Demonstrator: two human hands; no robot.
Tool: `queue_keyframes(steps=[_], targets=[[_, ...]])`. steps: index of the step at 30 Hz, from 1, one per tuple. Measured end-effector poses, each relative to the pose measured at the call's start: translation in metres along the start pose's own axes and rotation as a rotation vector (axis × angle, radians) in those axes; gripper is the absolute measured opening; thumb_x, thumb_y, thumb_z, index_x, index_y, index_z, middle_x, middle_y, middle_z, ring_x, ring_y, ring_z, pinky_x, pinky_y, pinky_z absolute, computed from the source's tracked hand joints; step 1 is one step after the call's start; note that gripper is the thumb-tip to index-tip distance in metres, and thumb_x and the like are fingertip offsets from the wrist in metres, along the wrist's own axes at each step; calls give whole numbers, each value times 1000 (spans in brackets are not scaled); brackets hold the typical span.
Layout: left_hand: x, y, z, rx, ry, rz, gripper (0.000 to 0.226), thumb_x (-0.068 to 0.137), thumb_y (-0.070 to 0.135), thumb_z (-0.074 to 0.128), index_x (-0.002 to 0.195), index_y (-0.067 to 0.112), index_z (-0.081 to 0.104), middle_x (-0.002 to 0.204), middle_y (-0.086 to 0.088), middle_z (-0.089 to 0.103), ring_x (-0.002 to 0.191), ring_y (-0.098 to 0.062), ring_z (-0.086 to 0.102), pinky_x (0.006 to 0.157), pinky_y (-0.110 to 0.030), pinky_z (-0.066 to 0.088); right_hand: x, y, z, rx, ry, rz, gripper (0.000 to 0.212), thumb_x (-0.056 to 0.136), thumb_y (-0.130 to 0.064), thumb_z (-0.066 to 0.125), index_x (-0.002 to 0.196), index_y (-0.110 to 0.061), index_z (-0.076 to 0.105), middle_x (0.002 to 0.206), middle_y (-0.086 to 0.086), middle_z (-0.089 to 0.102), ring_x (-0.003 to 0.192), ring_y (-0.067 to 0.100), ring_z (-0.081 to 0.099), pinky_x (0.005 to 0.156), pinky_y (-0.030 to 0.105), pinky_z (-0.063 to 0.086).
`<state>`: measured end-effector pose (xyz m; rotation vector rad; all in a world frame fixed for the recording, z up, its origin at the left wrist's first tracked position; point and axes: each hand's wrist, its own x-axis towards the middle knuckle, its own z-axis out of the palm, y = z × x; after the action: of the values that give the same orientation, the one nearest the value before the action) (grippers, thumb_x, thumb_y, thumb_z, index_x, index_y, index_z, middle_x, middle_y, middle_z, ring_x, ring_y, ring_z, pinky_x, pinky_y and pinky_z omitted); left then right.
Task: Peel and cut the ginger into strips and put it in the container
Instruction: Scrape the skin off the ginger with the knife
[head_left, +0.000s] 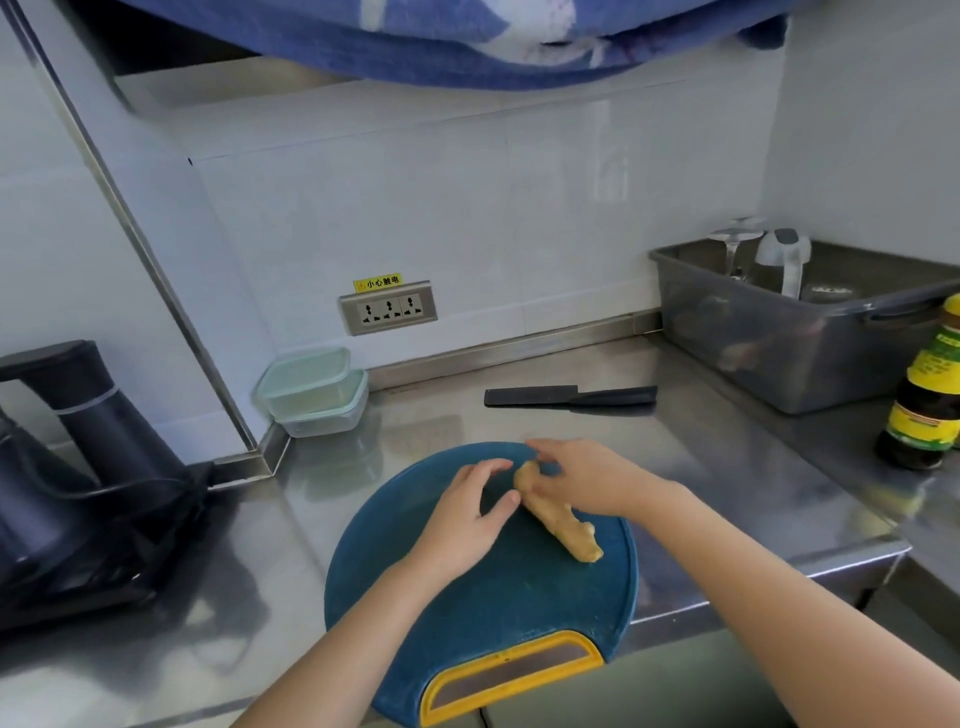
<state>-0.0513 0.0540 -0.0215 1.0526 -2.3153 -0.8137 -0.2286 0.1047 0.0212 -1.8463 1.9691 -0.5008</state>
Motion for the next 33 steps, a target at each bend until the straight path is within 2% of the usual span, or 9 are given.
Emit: queue_keyframes(steps=[3, 6, 10, 14, 19, 23, 27, 30, 33], targets=[[5, 2, 9, 24, -27, 50, 39, 92, 47, 51, 130, 46, 41, 132, 18, 39, 128, -4, 35, 114, -34, 19, 12, 25, -18, -5, 110, 46, 47, 98, -35, 48, 142, -19, 43, 140, 3, 50, 125, 19, 49, 102, 27, 37], [2, 1, 16, 201, -73, 93, 49, 90, 59, 40, 136, 46, 29, 137, 18, 38, 131, -6, 29, 116, -48, 3, 30, 57, -30, -101, 208, 110, 50, 96, -21, 50, 145, -16, 38, 142, 7, 48, 123, 23, 50, 100, 30, 39], [2, 0, 20, 280, -57, 93, 54, 89, 64, 31, 138, 44, 22, 139, 16, 38, 132, -7, 27, 117, -50, 5, 57, 91, -42, -100, 245, 252, 67, 89, -3, 52, 149, -17, 27, 145, 14, 39, 124, 30, 46, 98, 36, 43], [0, 3, 22, 304, -51, 93, 56, 88, 64, 29, 139, 41, 22, 140, 15, 38, 132, -7, 28, 117, -49, 6, 81, 106, -44, -219, 193, 221, 70, 89, -5, 54, 150, -15, 24, 148, 12, 35, 137, 30, 29, 111, 39, 31], [-1, 4, 21, 294, -35, 90, 58, 87, 65, 31, 138, 40, 24, 139, 15, 38, 131, -6, 29, 117, -48, 7, 96, 99, -34, -341, 213, 208, 57, 91, -8, 49, 145, -16, 33, 126, 13, 55, 113, 28, 50, 96, 36, 43], [-1, 6, 19, 258, 16, 109, 55, 88, 62, 41, 135, 37, 31, 134, 15, 39, 124, -5, 32, 116, -39, 17, 93, 94, -30, -358, 227, 175, 52, 91, -16, 55, 140, -14, 37, 125, 13, 53, 114, 29, 48, 92, 36, 44], [-3, 7, 19, 213, 61, 141, 53, 86, 57, 51, 130, 33, 36, 130, 17, 38, 118, -2, 33, 107, -27, 30, 71, 89, -32, -387, 321, 200, 27, 95, -28, 50, 116, -12, 48, 108, 10, 59, 93, 26, 56, 71, 35, 46], [-3, 4, 19, 210, 102, 191, 55, 84, 58, 54, 128, 28, 40, 138, 16, 32, 130, 1, 24, 112, -21, 24, 47, 88, -38, -359, 412, 198, 24, 100, -36, 43, 108, -15, 50, 87, 3, 59, 77, 22, 58, 66, 36, 50], [-2, 3, 19, 237, 98, 260, 51, 87, 55, 53, 129, 27, 44, 143, 16, 30, 135, 4, 15, 114, -18, 18, 18, 85, -48, -277, 382, 141, 21, 100, -38, 41, 101, -18, 47, 72, -2, 55, 64, 19, 56, 53, 31, 43]])
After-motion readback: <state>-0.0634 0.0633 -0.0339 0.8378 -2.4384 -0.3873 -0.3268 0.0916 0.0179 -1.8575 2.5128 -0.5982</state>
